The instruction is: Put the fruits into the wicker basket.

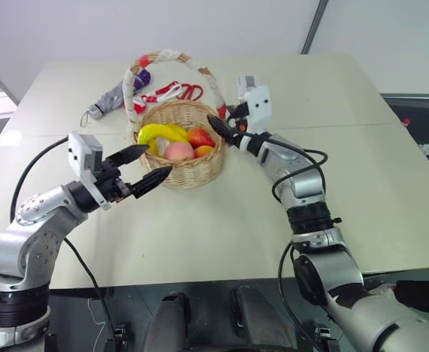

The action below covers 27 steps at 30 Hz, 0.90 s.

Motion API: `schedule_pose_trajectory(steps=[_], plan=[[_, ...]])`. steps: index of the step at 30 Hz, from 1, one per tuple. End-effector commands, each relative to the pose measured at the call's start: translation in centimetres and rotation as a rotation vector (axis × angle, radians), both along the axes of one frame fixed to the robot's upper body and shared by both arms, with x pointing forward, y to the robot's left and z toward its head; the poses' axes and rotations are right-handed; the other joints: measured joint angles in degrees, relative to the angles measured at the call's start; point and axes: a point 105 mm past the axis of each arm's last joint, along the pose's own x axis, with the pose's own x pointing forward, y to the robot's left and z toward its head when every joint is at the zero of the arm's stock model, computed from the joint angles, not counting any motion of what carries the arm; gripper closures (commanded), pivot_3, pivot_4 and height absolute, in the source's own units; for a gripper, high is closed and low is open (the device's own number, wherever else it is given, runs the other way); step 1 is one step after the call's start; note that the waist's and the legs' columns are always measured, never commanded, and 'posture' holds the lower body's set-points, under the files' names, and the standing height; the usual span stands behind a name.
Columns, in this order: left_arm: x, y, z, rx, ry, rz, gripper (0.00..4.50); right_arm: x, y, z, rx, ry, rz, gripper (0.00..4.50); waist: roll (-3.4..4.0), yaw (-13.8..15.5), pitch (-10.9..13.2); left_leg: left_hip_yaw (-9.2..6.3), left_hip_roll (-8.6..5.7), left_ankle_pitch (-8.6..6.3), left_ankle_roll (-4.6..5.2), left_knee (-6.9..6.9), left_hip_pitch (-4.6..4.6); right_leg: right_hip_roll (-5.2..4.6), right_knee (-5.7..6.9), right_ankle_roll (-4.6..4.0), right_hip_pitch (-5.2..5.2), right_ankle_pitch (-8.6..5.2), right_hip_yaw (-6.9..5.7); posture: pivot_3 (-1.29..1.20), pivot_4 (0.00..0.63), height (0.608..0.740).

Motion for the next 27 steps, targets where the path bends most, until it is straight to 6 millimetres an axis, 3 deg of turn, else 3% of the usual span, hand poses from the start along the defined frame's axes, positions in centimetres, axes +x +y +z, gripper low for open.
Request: schedule_pose_trajectory(steps=[1,3,6,10,12,15,21,23,26,27], plan=[[-0.5,-0.3,0.8,0.006,-0.052,-0.005,0.0,-0.3,-0.1,2.5,0.045,-0.094,0.01,3.49,0.01,0.01,0.01,-0.01,0.0,0.0,0.0,0.0,-0.02,-0.02,-0.01,0.0,0.0,0.0,0.0,0.0,0.15,0.74],[-0.6,-0.3,0.8,0.004,-0.052,-0.005,0.0,-0.5,-0.5,2.8,0.053,-0.114,0.01,4.48,0.01,-0.01,0.01,0.0,0.0,0.0,0.0,0.0,-0.05,-0.03,-0.02,0.01,-0.02,0.0,0.0,0.0,0.15,0.74],[-0.6,-0.7,0.9,0.0,-0.06,-0.015,0.0,-1.0,-1.8,3.4,0.06,-0.15,-0.017,4.48,0.02,0.0,0.01,-0.01,0.01,0.0,0.0,0.01,-0.04,-0.01,-0.02,0.01,-0.03,0.0,0.0,0.0,0.15,0.74],[-0.4,-2.5,1.2,0.003,-0.079,-0.076,0.0,-2.1,-6.7,4.5,0.03,-0.226,-0.152,4.48,0.03,0.59,0.02,-0.09,-0.04,0.0,0.0,0.02,-0.15,-0.05,-0.05,0.01,-0.05,0.0,-0.04,0.0,0.15,0.74],[-0.5,-3.6,1.5,-0.011,-0.085,-0.119,0.0,-2.7,-9.7,5.1,0.026,-0.25,-0.239,4.48,0.02,0.96,0.02,-0.09,-0.08,0.0,0.0,0.06,-0.29,-0.09,-0.11,0.03,-0.11,0.01,-0.04,0.0,0.15,0.74],[-0.4,-5.6,1.6,-0.03,-0.09,-0.188,0.0,-3.7,-15.8,5.6,-0.016,-0.266,-0.434,4.48,0.03,1.47,0.02,-0.05,-0.09,0.01,0.0,0.13,-0.59,-0.07,-0.1,0.08,-0.42,0.05,-0.03,0.0,0.15,0.74],[0.2,-8.4,1.4,-0.068,-0.082,-0.284,0.0,-5.0,-27.3,4.4,-0.018,-0.206,-0.879,4.48,0.04,1.36,0.01,0.16,-0.15,0.01,0.0,0.14,-0.72,0.03,-0.1,0.08,-0.56,0.05,0.0,0.0,0.15,0.74],[0.4,-8.7,1.5,-0.071,-0.084,-0.293,0.0,-5.0,-29.0,3.6,-0.04,-0.18,-0.952,4.48,0.05,1.2,0.0,0.25,-0.14,0.02,0.01,0.14,-0.67,0.06,-0.08,0.08,-0.56,0.05,0.04,0.0,0.15,0.74],[0.7,-8.7,1.5,-0.067,-0.089,-0.293,0.0,-4.9,-29.9,3.0,-0.06,-0.163,-0.988,4.48,0.1,0.27,-0.01,0.32,-0.11,0.02,0.01,0.13,-0.63,0.14,-0.05,0.08,-0.57,0.04,0.11,0.0,0.15,0.74],[0.8,-8.6,1.5,-0.063,-0.093,-0.288,0.0,-4.8,-30.0,3.0,-0.044,-0.165,-0.985,4.02,0.13,-0.01,0.0,0.32,-0.11,0.02,0.01,0.13,-0.61,0.15,-0.03,0.08,-0.57,0.04,0.11,0.0,0.15,0.74]])
